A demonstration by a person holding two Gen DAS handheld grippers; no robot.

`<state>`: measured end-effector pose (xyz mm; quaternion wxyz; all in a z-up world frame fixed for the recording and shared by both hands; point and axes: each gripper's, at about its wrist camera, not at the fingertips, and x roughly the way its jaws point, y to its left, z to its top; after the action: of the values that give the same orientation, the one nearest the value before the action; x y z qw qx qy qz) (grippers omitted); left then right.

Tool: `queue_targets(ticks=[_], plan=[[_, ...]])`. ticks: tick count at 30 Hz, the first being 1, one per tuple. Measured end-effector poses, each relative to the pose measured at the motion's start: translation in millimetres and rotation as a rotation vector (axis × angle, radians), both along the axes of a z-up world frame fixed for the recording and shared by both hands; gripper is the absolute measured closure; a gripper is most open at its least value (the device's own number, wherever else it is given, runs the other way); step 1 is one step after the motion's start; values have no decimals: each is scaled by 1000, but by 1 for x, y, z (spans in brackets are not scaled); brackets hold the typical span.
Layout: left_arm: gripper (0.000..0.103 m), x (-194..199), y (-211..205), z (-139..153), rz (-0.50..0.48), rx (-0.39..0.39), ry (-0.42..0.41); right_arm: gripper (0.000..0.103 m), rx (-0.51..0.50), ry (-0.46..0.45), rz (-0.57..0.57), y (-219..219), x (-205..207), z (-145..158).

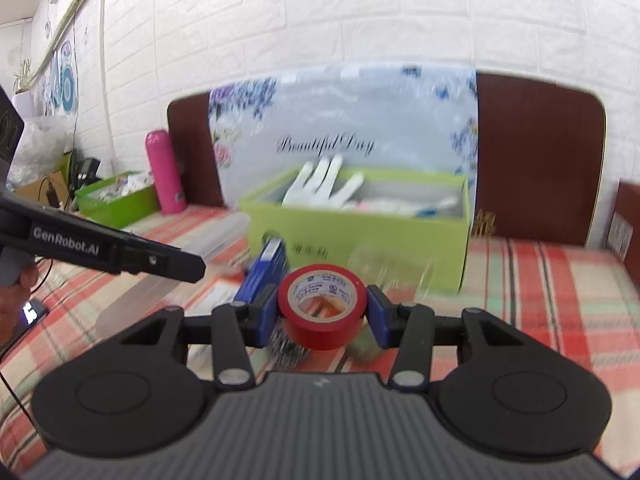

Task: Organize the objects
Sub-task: 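Lower the tube into the lime-green box with the left tool while the right tool drops the red tape in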

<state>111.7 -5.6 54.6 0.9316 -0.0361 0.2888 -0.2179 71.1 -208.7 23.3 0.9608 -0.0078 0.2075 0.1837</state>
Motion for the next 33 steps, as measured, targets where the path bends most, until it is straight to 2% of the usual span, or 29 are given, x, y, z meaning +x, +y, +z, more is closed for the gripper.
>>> queue_targets(ticks=[2,5,9,13,17,21,22,23,24,25,29,33], plan=[[74,15,-4,13,14,-10,-38,58,-7,-36,-12,-2,14,10],[75,43,-9,28,25,-46,-52,58,-18,-78,-33,-5,38,21],[75,84,-21,37,59,-16,-72,58,-42,-97,-66,-8,83,27],[75,126,-30,32,90,15,-59,57,-51,-78,-83,-10,133,22],[75,169,-33,16,103,29,-6,57,-58,-51,-84,-7,175,7],[75,197,-34,1,114,32,10,57,-101,-52,-96,1,211,-10],[74,202,-32,-3,115,18,2,54,-115,-38,-105,3,219,-14],[63,207,-29,-7,114,5,2,38,-127,-14,-111,4,224,-18],[34,210,-26,-11,127,1,22,31,-126,-7,-118,4,224,-21],[26,210,-22,-15,151,-5,39,25,-115,-24,-118,2,220,-24],[24,201,-9,-26,156,-37,51,11,-153,-59,-131,2,203,-32],[24,186,-10,-24,163,-25,77,3,-137,-56,-135,1,187,-31]])
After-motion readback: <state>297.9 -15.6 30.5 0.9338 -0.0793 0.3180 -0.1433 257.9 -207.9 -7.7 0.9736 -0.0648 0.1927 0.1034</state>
